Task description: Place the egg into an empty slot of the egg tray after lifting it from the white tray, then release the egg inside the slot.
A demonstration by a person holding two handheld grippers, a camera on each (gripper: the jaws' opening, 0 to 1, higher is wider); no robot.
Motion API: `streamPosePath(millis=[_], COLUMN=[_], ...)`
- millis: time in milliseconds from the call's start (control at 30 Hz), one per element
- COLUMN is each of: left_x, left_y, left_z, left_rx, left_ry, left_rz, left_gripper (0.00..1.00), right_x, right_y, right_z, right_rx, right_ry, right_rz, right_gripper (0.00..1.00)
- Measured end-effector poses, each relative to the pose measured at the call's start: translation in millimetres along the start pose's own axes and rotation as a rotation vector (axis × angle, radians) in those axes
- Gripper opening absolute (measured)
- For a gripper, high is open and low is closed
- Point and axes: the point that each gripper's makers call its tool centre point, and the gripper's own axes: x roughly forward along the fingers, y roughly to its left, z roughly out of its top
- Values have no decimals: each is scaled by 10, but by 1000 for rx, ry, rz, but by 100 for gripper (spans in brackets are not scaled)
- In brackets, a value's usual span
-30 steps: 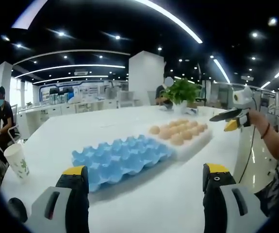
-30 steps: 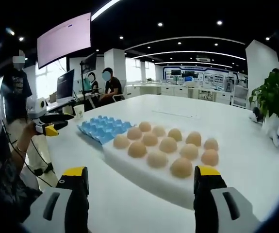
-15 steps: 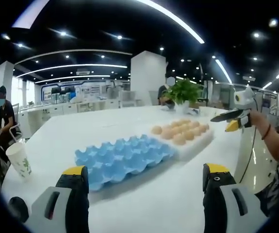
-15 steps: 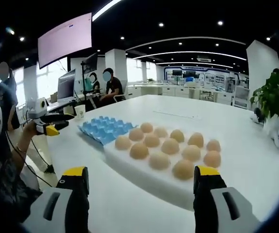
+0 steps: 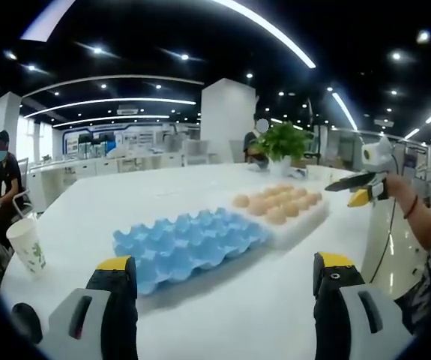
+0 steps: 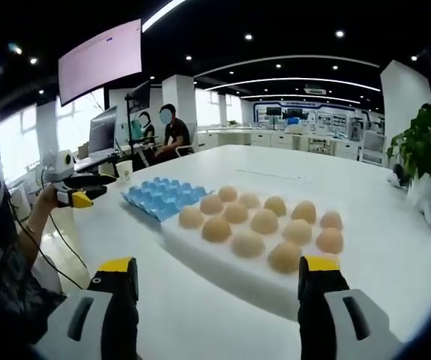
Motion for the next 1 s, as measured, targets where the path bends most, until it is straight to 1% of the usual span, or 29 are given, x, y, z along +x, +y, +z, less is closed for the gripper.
streamPosePath(millis=[200, 533, 700, 833, 1000], left_x=[-10, -18, -24, -33, -50], left_y=[-2, 27, 65, 95, 105], left_z=[36, 18, 42, 39, 76], left_rx=[-29, 14, -1, -8, -25], left_ry=[-21, -5, -25, -23, -39], left_rz=[-11, 12, 29, 42, 48], left_gripper=[100, 100, 100, 100, 100], right_x=[21, 51, 70, 97, 152], right_y=[-1, -5, 7, 22, 20], right_z=[9, -10, 2, 50, 78], right_rx=[3, 15, 25, 14, -11], right_ry=[-7, -16, -26, -34, -28], right_rz=[-1, -9, -4, 2, -2], right_gripper=[91, 90, 90, 90, 89])
